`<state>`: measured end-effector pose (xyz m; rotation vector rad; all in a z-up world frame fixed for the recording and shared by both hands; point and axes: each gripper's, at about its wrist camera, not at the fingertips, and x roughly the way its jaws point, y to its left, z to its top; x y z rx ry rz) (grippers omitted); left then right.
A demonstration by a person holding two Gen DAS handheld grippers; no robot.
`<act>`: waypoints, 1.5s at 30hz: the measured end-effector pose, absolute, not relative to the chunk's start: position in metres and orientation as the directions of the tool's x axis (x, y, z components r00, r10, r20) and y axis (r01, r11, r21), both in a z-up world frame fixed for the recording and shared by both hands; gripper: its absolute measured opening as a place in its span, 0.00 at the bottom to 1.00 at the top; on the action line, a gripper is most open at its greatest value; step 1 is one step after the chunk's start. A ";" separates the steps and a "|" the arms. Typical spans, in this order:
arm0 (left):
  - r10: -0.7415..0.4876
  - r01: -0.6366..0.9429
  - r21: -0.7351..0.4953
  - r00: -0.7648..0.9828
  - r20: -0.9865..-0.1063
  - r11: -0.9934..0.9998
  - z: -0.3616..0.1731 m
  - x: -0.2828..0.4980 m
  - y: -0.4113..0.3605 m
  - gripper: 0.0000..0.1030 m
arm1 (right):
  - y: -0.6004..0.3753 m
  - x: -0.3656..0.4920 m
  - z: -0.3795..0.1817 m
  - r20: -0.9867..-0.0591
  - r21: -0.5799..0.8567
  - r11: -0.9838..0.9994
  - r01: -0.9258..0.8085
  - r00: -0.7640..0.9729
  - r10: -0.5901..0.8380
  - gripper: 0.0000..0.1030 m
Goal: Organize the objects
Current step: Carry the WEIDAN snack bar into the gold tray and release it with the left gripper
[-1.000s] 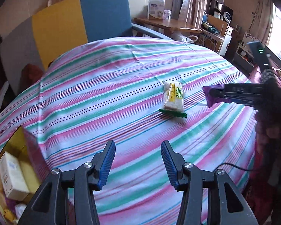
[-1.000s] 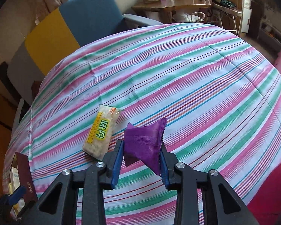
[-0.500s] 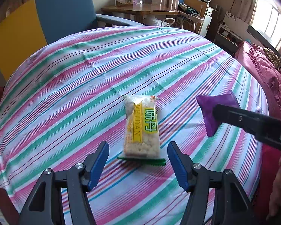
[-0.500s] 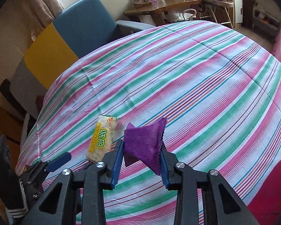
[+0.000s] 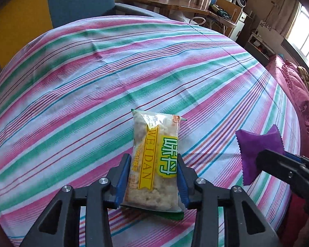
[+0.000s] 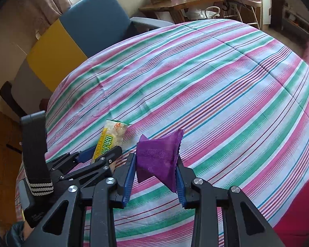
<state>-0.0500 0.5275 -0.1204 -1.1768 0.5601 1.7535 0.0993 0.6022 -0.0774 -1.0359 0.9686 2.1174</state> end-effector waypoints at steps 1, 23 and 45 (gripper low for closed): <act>0.444 -0.866 -0.112 -0.135 -0.886 -0.487 -0.116 -0.048 0.517 0.40 | 0.602 0.098 -0.078 -0.832 0.349 -0.571 -0.743 -0.526 0.175 0.35; 0.481 -0.701 -0.064 -0.416 -0.772 -0.710 -0.024 -0.012 0.285 0.39 | 0.557 0.056 -0.096 -0.897 0.233 -0.769 -0.596 -0.437 0.067 0.35; 0.535 -0.513 -0.297 -0.413 -0.737 -0.805 -0.019 -0.033 0.139 0.39 | 0.554 0.056 -0.101 -0.919 0.162 -0.772 -0.614 -0.379 0.108 0.34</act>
